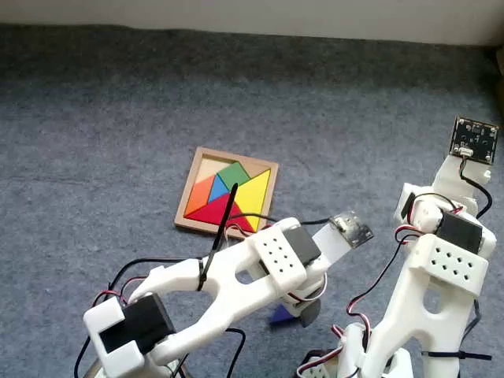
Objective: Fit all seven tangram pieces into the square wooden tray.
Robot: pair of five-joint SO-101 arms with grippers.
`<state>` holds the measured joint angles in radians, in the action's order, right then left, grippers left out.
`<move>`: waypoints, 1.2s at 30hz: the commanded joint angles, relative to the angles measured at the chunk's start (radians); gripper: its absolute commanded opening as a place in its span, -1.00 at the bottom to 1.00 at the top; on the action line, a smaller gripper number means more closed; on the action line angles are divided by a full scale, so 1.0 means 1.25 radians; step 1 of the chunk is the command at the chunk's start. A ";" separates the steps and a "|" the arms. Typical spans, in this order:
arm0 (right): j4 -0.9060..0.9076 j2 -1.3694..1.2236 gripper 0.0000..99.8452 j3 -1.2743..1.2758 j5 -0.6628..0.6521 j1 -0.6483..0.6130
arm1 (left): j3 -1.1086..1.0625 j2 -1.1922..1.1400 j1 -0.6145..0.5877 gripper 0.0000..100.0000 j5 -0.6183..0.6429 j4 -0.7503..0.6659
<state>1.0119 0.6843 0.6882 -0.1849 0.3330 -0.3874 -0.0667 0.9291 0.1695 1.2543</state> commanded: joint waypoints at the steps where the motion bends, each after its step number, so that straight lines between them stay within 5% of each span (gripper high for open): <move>1: -0.014 0.024 -0.98 -0.004 0.002 0.004 | 0.047 -0.058 0.019 -0.37 0.011 -0.011; 12: -0.014 0.020 -0.98 -0.003 0.001 0.006 | 0.240 -0.277 0.019 -0.44 0.012 0.082; 17: -0.014 0.020 -0.98 -0.003 0.001 0.006 | 0.256 -0.289 0.019 -0.67 0.007 0.080; 27: -0.014 0.020 -0.98 -0.003 0.001 0.009 | 0.246 -0.201 0.012 -0.69 0.006 0.103; 36: -0.014 0.020 -0.98 -0.003 0.001 0.006 | 0.247 -0.040 -0.211 -0.69 0.014 0.133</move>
<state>1.0119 0.6843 0.6882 -0.1849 0.3330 -0.1020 -0.2048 0.7772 0.1726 1.4124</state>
